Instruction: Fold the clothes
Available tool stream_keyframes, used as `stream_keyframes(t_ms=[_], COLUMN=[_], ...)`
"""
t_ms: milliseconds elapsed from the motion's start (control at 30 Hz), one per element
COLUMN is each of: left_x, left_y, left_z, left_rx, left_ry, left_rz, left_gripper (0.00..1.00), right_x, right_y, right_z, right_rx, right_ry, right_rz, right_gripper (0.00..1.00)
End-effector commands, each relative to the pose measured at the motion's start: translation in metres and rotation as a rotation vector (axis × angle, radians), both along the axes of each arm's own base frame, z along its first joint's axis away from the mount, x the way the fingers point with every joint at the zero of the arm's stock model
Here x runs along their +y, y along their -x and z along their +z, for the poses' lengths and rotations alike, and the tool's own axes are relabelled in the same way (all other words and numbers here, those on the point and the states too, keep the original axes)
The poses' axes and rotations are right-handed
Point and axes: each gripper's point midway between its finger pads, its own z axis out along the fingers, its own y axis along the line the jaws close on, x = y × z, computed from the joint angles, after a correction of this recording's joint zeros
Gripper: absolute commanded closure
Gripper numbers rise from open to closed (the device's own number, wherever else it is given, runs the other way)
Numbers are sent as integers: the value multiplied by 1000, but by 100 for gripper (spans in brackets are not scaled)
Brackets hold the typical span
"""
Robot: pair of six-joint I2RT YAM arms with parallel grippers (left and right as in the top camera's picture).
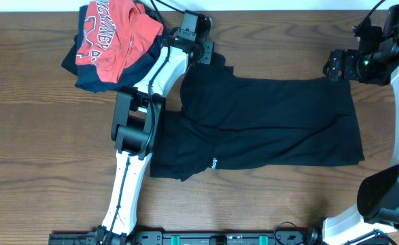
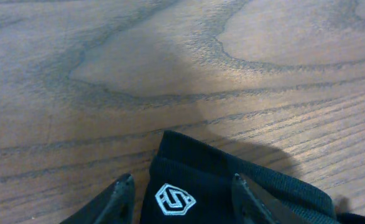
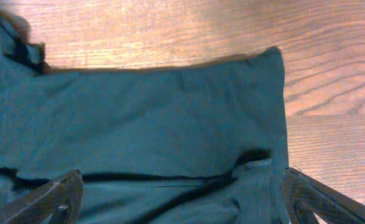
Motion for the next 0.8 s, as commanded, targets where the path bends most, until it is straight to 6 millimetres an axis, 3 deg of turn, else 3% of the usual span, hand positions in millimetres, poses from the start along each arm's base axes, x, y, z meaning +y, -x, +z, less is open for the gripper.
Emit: stream_keyframes(t_ms=[0,133,300,600,767], left_x=[-5,-9,-11,-9,-6], left_y=[3,11,15,15,7], left_z=[-12,-20,-24,-44,-42], left_rx=[22,48,61,74,41], left_ry=[6,-4,-9,-21,-35], left_rz=[-11,-21,-26,-21,-4], left_gripper=[56,71,71,56,48], right_x=[4,4,5,5,5], right_y=[-2,-2,-1,-1,-1], right_z=[5,4,4,4,4], right_rx=[-14,-13,-9,-8,-10], right_ry=[11,11,5,3,3], right_rz=[25,24,27,27,27], right_gripper=[1,1,1,1,1])
